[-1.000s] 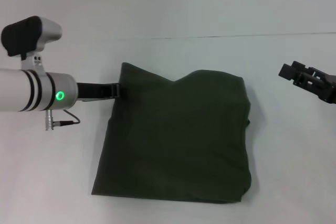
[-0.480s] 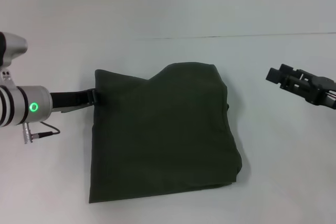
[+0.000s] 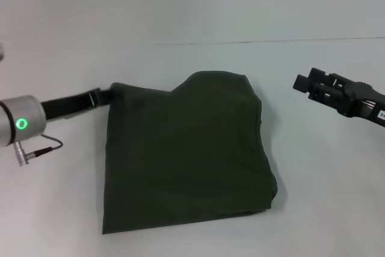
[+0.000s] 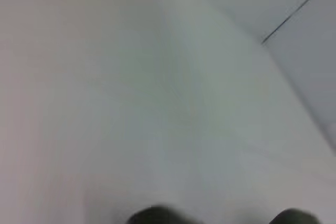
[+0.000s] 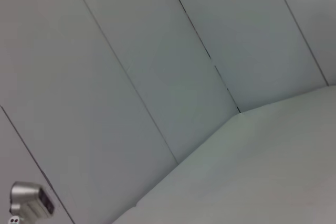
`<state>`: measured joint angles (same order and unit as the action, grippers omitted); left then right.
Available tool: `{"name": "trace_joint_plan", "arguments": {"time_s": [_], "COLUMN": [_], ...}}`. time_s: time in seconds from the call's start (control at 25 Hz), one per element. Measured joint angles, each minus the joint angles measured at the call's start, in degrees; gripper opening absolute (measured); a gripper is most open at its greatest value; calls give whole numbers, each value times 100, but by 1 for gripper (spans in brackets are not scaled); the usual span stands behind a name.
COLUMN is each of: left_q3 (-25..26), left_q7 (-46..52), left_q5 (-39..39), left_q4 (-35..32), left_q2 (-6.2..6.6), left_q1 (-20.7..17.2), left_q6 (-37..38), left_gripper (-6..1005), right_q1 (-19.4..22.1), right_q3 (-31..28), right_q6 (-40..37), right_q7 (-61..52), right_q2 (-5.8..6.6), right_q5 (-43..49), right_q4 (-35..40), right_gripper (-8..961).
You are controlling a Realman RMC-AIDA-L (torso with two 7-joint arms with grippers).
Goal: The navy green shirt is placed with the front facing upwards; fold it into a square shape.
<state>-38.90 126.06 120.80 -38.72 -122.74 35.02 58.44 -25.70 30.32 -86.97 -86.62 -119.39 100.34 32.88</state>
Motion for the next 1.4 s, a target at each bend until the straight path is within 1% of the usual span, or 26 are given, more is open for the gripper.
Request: {"name": "trace_joint_plan", "arguments": {"time_s": [0.12,0.2,0.28,0.4,0.52,0.6,0.68,0.76,0.84,0.92,0.96,1.0,1.08,1.24,1.4], "left_q3": [166,276,490,861,1037,1071,1101,1101,1104,1107,1107,1115,1122,1169,1174], "left_q7": [-704,-1153,-1674,-2230,-2638,-2791,-3342,-3617,-4008,-4338,-4338,-4532,-4604,-4865,-5013], "left_q5": [-644,-1038,-1421,-1600,-1610,-1610,-1599,-1581,-1541,-1438,-1438,-1252,-1126,-874,-811], "left_q4": [-164,-217,-230,-235,-240,-241,-242,-242,-243,-288,-288,-405,-474,-549,-531], "left_q2": [-83,-113,-121,-109,-104,-104,-110,-111,-113,-114,-114,-115,-116,-122,-138], "left_q1": [-232,-362,-487,-565,-660,-707,-862,-923,-1024,-1120,-1120,-1227,-1280,-1432,-1513], "left_q6": [224,452,863,1453,1884,1987,2263,2398,2619,2902,2902,3147,3254,3498,3604], "left_gripper": [323,409,496,641,794,838,881,925,923,921,920,919,919,919,919], "right_q1": [-52,-99,-197,-407,-744,-974,-1211,-1406,-1590,-1712,-1752,-1802,-1870,-1993,-2063], "right_q3": [0,-13,-42,-23,15,75,220,407,692,924,1012,1135,1313,1545,1690], "right_q6": [28,35,54,215,567,880,1272,1706,2120,2367,2447,2553,2707,3051,3509], "right_q7": [106,274,561,966,1456,1729,1854,1872,1877,1882,1885,1890,1892,1894,1895], "right_q2": [-7,-10,-14,-27,-46,-53,-64,-73,-75,-82,-85,-93,-103,-115,-133], "right_q5": [-10,-30,-70,-139,-152,-145,-146,-141,-145,-160,-166,-167,-168,-168,-169], "right_q4": [-39,-113,-244,-447,-792,-1044,-1237,-1365,-1489,-1555,-1575,-1592,-1636,-1798,-1994], "right_gripper": [778,778,779,779,779,779,779,779,779,778,778,778,778,778,778]}}
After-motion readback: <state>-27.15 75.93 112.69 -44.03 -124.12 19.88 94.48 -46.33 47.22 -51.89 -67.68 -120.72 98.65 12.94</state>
